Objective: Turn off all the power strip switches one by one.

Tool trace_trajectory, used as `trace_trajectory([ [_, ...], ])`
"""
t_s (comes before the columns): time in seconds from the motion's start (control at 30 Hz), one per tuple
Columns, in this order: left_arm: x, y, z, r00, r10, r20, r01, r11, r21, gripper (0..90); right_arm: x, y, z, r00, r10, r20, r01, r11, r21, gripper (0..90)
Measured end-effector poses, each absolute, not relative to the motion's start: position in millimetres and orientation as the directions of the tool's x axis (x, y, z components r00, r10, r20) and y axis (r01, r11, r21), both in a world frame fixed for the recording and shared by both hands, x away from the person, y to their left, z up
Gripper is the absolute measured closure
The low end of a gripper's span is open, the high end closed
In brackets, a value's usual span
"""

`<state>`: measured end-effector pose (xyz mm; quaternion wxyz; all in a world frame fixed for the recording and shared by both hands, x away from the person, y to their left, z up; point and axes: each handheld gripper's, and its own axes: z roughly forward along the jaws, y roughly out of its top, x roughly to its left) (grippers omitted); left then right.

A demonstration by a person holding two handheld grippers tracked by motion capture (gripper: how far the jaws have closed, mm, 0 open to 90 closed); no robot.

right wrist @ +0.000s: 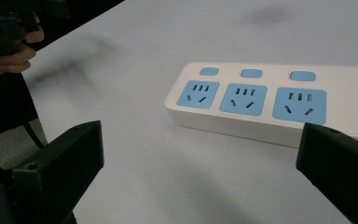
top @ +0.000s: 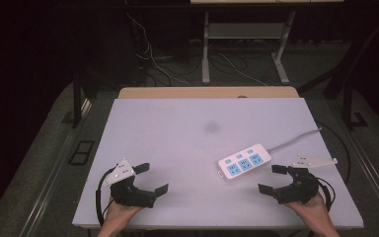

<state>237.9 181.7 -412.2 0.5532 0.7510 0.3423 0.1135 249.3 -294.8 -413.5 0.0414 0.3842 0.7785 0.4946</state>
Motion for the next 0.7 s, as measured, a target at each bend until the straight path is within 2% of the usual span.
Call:
trace_trajectory([
  [0.7, 238, 184, -413, 0.731, 0.648, -0.216, 0.396, -0.144, 0.907, 0.0, 248, -294, -403, -0.703, 0.648, 0.294, 0.573, 0.27, 0.774, 0.6],
])
